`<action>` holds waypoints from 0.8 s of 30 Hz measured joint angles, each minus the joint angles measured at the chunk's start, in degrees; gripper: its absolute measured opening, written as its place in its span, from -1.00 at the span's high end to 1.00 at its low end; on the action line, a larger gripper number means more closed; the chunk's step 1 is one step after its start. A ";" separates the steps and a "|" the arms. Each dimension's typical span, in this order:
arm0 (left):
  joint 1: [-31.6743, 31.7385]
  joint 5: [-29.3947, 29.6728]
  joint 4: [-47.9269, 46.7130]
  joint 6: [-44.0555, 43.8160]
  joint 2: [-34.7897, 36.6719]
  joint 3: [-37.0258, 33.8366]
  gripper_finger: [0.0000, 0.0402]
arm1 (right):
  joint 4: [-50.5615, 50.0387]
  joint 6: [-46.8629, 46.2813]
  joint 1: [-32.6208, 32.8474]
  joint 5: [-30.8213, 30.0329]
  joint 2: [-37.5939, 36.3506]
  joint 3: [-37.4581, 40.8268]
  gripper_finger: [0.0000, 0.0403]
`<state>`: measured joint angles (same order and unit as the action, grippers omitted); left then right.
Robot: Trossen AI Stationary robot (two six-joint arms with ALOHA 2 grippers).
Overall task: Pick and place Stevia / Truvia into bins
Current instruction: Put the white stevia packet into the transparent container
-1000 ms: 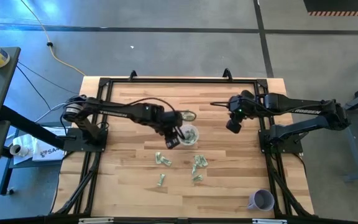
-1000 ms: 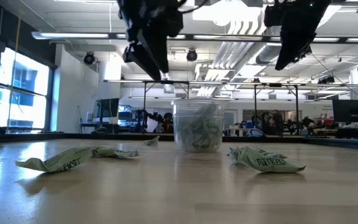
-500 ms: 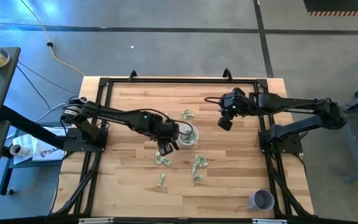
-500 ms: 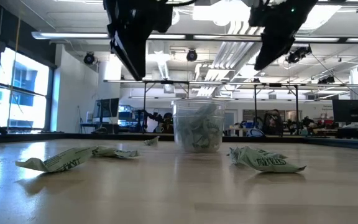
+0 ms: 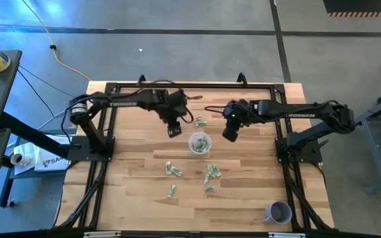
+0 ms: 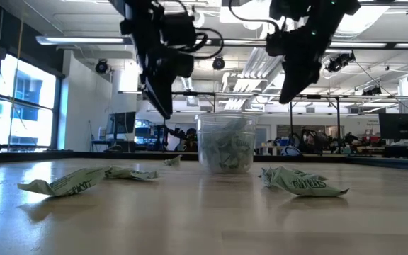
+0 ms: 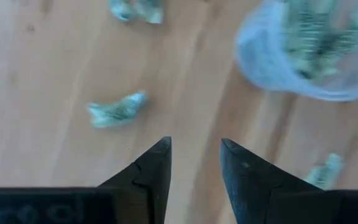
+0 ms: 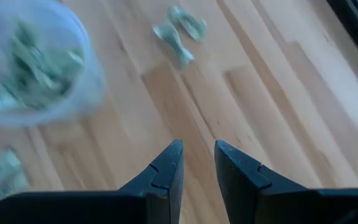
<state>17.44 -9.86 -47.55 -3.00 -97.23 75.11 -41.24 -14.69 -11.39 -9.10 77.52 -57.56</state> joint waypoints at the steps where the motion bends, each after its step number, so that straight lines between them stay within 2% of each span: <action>1: 1.03 -0.15 0.98 1.89 0.00 -0.66 0.15 | 1.27 -0.63 -0.01 0.82 0.18 0.00 0.59; 6: 3.31 1.30 7.97 15.00 -0.48 -4.74 0.15 | 5.54 -2.22 -0.01 1.83 0.59 0.00 0.59; 12: 3.14 5.92 9.69 19.67 -2.92 -5.38 0.11 | 4.71 -8.25 -0.01 2.34 0.57 0.00 0.59; 18: 3.18 9.20 11.05 25.64 -5.70 -5.38 -0.16 | 4.69 -11.49 -0.01 2.44 0.57 0.00 0.59; 24: 3.16 8.93 11.97 31.89 -7.26 -5.38 -0.36 | 4.64 -13.86 -0.01 2.23 0.57 0.00 0.59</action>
<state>20.60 -0.93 -35.58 28.89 -104.49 69.73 -36.61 -28.55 -11.40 -6.87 78.08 -57.56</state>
